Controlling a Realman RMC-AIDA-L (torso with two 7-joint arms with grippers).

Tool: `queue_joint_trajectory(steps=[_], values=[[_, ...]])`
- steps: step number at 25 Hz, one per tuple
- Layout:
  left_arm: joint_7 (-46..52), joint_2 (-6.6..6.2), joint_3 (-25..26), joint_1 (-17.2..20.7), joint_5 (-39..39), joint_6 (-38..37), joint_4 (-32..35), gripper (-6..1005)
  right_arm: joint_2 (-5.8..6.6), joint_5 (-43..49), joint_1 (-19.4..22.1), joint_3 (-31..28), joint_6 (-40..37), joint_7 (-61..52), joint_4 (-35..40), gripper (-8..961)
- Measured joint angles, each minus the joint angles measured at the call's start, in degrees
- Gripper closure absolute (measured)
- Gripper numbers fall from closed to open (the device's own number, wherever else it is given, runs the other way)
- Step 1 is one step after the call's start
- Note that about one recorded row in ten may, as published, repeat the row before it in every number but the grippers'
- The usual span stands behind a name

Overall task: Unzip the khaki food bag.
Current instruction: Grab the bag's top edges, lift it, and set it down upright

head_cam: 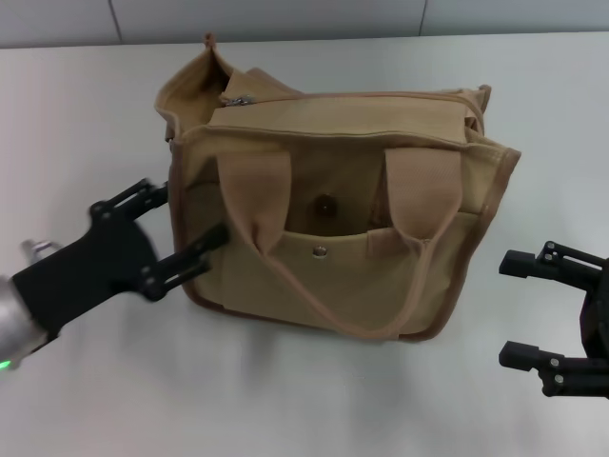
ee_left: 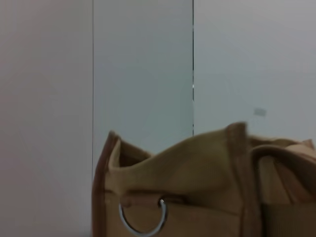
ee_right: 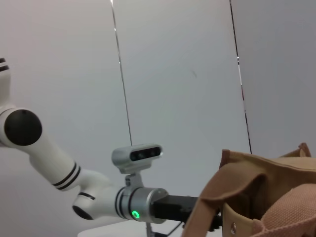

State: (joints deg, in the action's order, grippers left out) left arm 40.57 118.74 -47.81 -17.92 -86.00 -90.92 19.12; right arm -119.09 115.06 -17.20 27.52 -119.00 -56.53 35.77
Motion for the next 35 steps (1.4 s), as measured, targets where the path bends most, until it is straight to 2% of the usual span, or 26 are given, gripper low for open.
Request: queue_joint_trajectory(steps=[4,8,17,22,27,35], values=[[-2.3,0.12,0.0,-3.6,0.0,1.4,-3.4,358,0.0,0.0,0.0,-0.1,0.0,0.0,0.0,106],[-7.5,0.37,0.2,-5.4,0.4,2.0,-6.0,369,0.0,0.1,0.0,-0.3,0.0,0.0,0.0,106],[-8.9,0.33,0.5,-6.1,0.6,2.3,-6.6,393,0.0,-0.2,0.2,-0.4,0.0,0.0,0.0,106],[-8.9,0.39,0.6,-6.3,1.8,2.3,-6.9,612,0.0,-0.3,0.5,-0.4,0.0,0.1,-0.1,106],[-8.9,0.38,0.6,-6.1,4.6,1.8,-7.3,760,0.0,-0.3,0.6,-0.6,-0.2,0.1,-0.2,105],[-8.4,0.05,0.8,-6.1,8.0,-3.5,-4.6,886,0.0,-1.8,0.7,-2.8,-1.1,0.2,-1.1,105]])
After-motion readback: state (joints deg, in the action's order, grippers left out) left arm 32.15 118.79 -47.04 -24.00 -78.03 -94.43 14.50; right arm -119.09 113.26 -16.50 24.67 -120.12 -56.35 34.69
